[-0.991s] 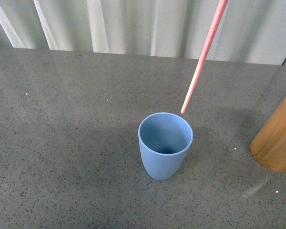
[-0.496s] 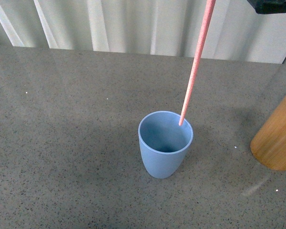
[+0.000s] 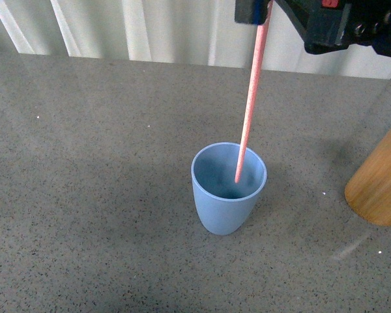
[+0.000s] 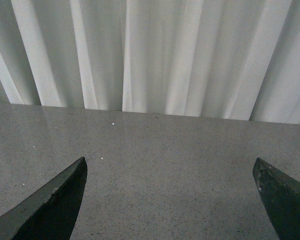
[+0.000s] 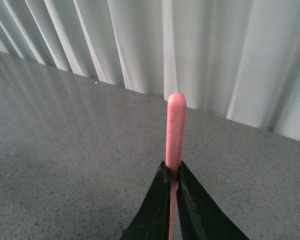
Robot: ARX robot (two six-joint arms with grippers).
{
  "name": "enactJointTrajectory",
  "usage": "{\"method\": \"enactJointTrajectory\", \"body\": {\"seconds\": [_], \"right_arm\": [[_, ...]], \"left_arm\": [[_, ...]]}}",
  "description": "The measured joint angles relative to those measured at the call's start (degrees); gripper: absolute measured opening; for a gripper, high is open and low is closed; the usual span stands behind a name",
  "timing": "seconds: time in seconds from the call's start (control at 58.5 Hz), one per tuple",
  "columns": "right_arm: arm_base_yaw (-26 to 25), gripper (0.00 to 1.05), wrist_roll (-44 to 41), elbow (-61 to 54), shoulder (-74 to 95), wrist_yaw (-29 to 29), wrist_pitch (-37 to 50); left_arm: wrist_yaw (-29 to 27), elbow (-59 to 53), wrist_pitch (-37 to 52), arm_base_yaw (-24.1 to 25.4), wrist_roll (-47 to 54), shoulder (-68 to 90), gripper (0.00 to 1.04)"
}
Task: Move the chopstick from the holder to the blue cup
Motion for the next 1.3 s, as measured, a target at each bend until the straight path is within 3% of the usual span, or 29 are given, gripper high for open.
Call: {"method": "enactJointTrajectory", "body": {"seconds": [0.667, 0.906, 1.231, 1.299], "right_arm": [[1.16, 0.01, -1.99, -3.37, 5.70, 1.77, 2.16], [1.81, 0.37, -1.42, -3.37, 5.22, 1.11, 1.27], [1.42, 0.94, -0.55, -3.32, -3.23, 1.66, -4.39], [0.70, 0.96, -0.42, -3.15, -6.23, 2.05, -6.51]], "left_arm": [[0.00, 0.00, 0.00, 0.00, 0.00, 0.00, 0.98], [0.00, 0.00, 0.00, 0.00, 0.00, 0.00, 0.98], [0.00, 0.00, 0.00, 0.00, 0.00, 0.00, 0.98], [0.00, 0.00, 0.00, 0.00, 0.00, 0.00, 0.98]]}}
